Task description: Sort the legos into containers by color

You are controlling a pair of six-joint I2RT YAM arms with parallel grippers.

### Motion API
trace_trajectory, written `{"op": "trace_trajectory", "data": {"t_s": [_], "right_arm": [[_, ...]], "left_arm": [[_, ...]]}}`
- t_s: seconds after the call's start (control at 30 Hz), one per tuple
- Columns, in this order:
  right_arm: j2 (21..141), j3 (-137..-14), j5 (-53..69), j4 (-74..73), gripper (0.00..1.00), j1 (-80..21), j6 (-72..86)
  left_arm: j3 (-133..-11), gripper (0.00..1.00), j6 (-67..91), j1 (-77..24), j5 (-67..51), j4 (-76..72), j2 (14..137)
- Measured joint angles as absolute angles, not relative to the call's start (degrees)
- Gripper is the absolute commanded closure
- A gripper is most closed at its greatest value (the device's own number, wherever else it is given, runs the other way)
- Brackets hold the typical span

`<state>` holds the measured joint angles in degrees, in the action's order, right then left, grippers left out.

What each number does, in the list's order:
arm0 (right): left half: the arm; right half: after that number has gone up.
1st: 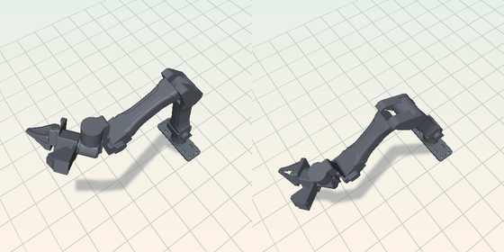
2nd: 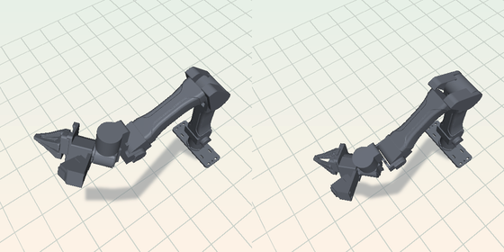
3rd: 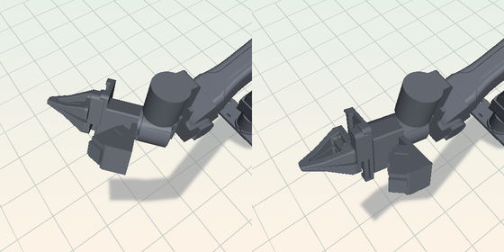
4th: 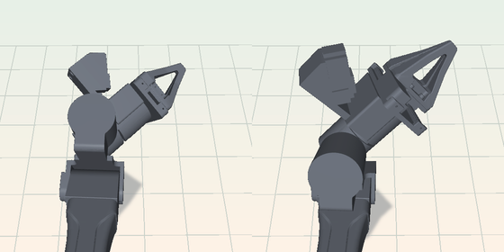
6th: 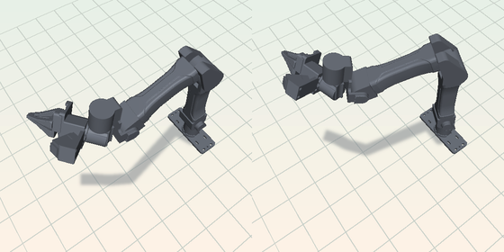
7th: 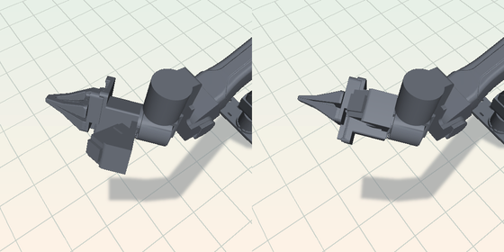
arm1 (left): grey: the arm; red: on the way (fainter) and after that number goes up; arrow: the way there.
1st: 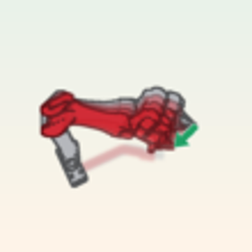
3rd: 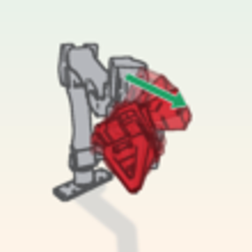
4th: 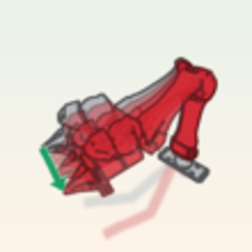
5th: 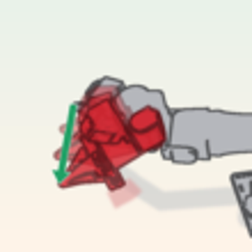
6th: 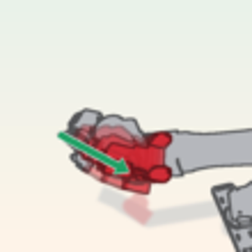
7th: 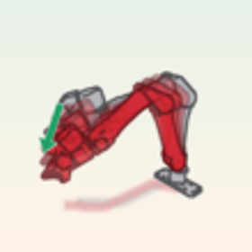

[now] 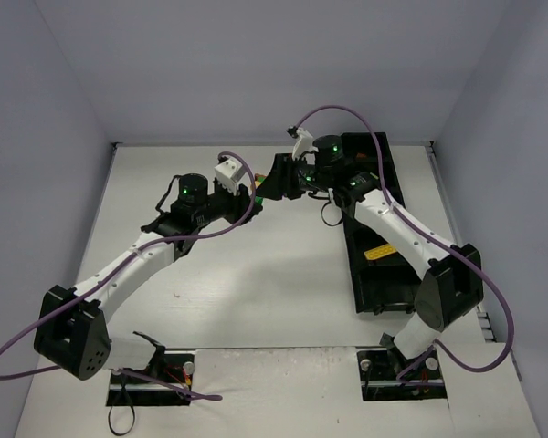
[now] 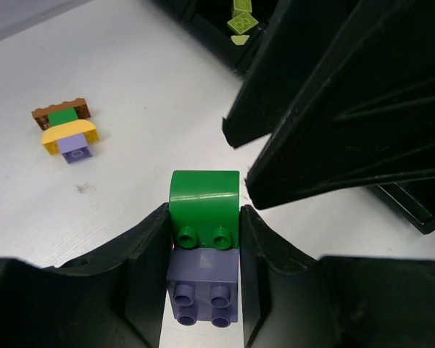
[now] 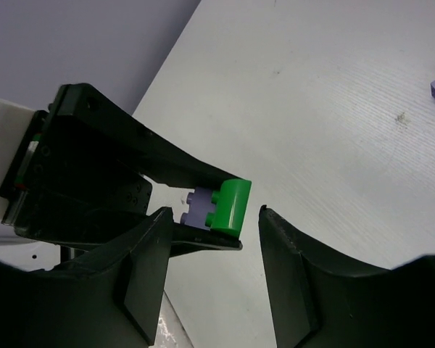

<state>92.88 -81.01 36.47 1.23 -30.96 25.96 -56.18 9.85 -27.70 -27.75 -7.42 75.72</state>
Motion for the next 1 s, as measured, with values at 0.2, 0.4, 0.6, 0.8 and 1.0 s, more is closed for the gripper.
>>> {"op": "trace_trajectory", "data": {"t_s": [0.2,0.4,0.6,0.8,1.0], "right_arm": [[93.12,-80.09,36.47,-0.67,0.58,-31.22,26.35],[93.73,-80.09,36.45,-1.08,0.59,-31.22,26.46],[94.80,-80.12,36.47,-0.71,0.61,-31.22,26.61],[96.36,-80.14,37.69,-0.27,0.68,-31.22,27.16],[96.71,-80.75,39.29,-0.25,0.93,-31.42,27.51]], "left_arm": [[-56.18,0.95,8.03,-27.99,-26.00,-8.19,75.72],[-56.16,0.94,6.46,-28.91,-25.41,-9.15,75.70],[-55.83,0.94,5.80,-29.23,-25.36,-9.65,75.70],[-55.40,0.94,4.69,-29.61,-24.71,-9.52,75.70],[-54.92,0.93,4.29,-29.95,-23.86,-10.15,75.70]]}}
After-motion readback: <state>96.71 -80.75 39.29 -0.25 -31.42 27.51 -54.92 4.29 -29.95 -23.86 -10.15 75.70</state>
